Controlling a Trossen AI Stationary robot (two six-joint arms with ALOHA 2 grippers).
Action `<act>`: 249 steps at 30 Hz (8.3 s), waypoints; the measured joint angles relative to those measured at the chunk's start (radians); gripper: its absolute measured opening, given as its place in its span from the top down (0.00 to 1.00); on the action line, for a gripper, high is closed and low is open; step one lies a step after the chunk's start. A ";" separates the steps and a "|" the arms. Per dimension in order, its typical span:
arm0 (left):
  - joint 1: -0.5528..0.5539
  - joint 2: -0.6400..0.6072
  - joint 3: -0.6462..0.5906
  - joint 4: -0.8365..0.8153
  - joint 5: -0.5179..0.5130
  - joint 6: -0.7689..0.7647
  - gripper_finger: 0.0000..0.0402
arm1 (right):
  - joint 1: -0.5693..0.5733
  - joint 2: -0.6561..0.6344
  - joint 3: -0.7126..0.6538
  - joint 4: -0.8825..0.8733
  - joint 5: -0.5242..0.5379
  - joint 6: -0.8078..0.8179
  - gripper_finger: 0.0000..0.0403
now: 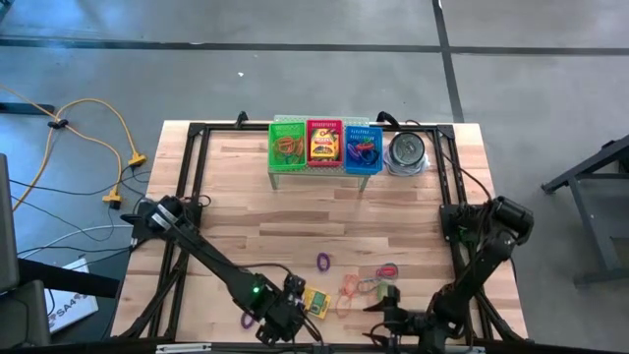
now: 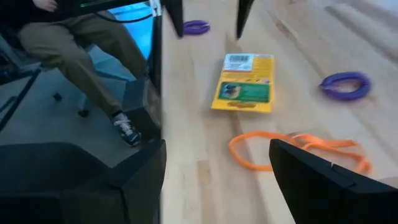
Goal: Pick & Place Office Desk Supplies
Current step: Put the yellow crayon box into the red bin on the shelf
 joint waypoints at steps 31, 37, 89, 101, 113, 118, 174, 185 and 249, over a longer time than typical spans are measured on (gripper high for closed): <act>0.069 -0.379 -0.587 0.783 0.025 -0.033 0.03 | -0.008 0.034 0.000 0.150 0.008 0.017 0.32; 0.073 -0.379 -0.587 0.807 -0.021 -0.073 0.03 | -0.017 0.034 0.000 0.149 0.008 -0.007 0.32; 0.078 -0.378 -0.586 1.034 -0.102 0.132 0.03 | 0.009 0.034 0.000 0.157 0.005 0.121 0.32; 0.078 -0.378 -0.586 1.067 -0.056 0.129 0.03 | 0.008 0.034 0.000 0.137 0.005 0.104 0.32; 0.034 -0.378 -0.586 1.139 -0.234 -0.063 0.03 | -0.004 0.034 0.000 0.118 0.005 0.051 0.32; -0.008 -0.378 -0.586 1.107 -0.238 0.054 0.03 | -0.017 0.034 0.000 0.117 0.005 0.024 0.32; 0.014 -0.221 -0.587 1.008 -0.181 -0.034 0.03 | -0.030 0.034 0.000 0.118 -0.003 0.005 0.32; 0.002 -0.221 -0.743 1.136 -0.212 0.005 0.03 | -0.029 0.034 0.000 0.118 -0.007 0.009 0.32; 0.126 0.009 -0.893 1.598 -0.136 -0.043 0.17 | -0.030 0.034 0.000 0.118 0.005 0.001 0.32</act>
